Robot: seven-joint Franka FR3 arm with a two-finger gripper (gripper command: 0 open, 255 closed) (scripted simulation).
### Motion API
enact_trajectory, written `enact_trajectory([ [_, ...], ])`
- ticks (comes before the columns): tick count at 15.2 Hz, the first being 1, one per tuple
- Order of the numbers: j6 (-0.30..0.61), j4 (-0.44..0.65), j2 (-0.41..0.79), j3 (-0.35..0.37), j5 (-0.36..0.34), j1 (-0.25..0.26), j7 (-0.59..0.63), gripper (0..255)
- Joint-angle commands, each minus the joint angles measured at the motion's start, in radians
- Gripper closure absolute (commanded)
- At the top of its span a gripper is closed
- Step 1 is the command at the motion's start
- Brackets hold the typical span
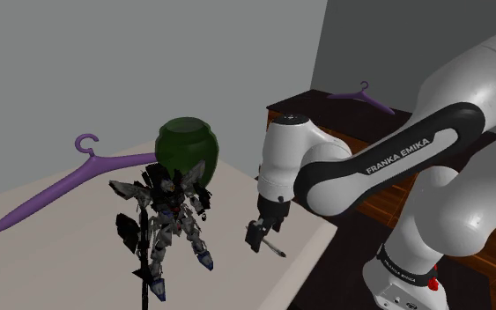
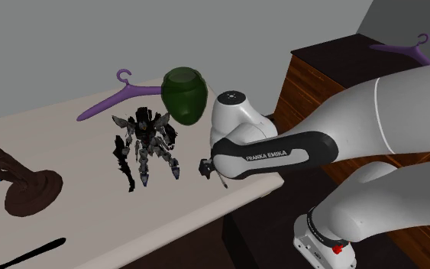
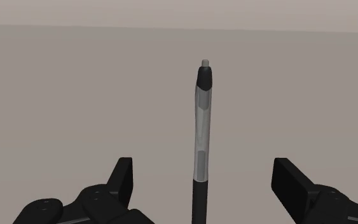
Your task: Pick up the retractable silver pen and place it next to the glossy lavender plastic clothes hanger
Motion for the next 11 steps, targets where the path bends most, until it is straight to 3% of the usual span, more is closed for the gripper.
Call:
enact_trajectory([
  [1,0.007,-0.003,0.004,0.001,0.000,-0.001,-0.001,0],
  [7,0.007,-0.002,0.004,0.001,0.000,-0.001,-0.001,0],
  [8,0.007,-0.002,0.004,0.001,0.000,-0.001,-0.001,255],
  [11,0.007,-0.003,0.003,0.001,0.001,0.000,-0.001,255],
])
